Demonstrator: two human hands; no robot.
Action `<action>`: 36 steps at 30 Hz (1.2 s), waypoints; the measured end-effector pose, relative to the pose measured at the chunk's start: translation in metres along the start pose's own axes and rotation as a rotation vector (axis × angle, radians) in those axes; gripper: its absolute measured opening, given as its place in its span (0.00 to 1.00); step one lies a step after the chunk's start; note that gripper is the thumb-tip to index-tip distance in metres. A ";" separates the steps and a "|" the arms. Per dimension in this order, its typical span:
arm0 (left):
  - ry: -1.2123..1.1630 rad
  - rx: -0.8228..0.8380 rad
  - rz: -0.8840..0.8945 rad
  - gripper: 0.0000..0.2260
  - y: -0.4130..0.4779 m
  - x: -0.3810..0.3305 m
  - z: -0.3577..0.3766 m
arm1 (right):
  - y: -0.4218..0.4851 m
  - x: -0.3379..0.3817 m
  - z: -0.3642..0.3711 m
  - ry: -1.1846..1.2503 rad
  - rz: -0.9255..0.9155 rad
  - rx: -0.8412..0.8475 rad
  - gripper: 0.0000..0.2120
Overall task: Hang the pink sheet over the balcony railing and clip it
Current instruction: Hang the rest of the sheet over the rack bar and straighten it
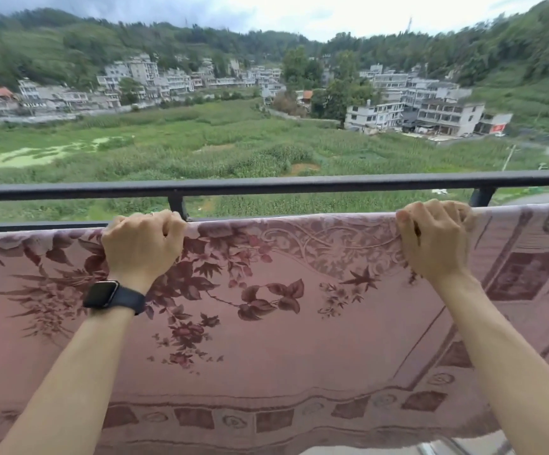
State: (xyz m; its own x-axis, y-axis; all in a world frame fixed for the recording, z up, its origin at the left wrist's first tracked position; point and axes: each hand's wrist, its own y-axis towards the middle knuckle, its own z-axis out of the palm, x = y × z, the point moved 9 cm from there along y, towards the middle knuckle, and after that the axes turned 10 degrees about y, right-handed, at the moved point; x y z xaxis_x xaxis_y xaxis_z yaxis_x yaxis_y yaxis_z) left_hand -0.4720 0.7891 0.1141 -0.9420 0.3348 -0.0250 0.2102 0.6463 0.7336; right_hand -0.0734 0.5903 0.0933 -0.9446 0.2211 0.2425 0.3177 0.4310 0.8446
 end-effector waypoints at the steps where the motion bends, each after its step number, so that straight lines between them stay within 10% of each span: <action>1: 0.004 0.066 -0.043 0.22 0.000 -0.003 0.001 | -0.002 -0.001 0.004 0.006 0.054 -0.023 0.25; 11: -0.123 0.059 0.343 0.20 -0.022 -0.291 -0.020 | 0.000 -0.014 0.003 0.045 -0.153 0.176 0.23; 17: -0.077 -0.033 0.259 0.23 -0.020 -0.296 -0.015 | 0.013 -0.178 -0.049 -0.062 0.105 0.195 0.28; 26: -0.011 0.149 0.136 0.22 -0.020 -0.305 -0.013 | 0.009 -0.184 -0.037 0.082 0.253 0.133 0.25; 36: -0.177 0.036 0.407 0.19 -0.033 -0.548 -0.027 | 0.014 -0.197 -0.053 0.061 -0.017 0.148 0.17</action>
State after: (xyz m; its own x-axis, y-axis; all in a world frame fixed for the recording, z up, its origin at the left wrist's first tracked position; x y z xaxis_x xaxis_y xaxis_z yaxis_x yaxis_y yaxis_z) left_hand 0.0302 0.5657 0.1216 -0.7218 0.6772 0.1428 0.5665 0.4597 0.6839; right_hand 0.1125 0.5064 0.0832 -0.9519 0.1613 0.2607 0.3058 0.5592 0.7706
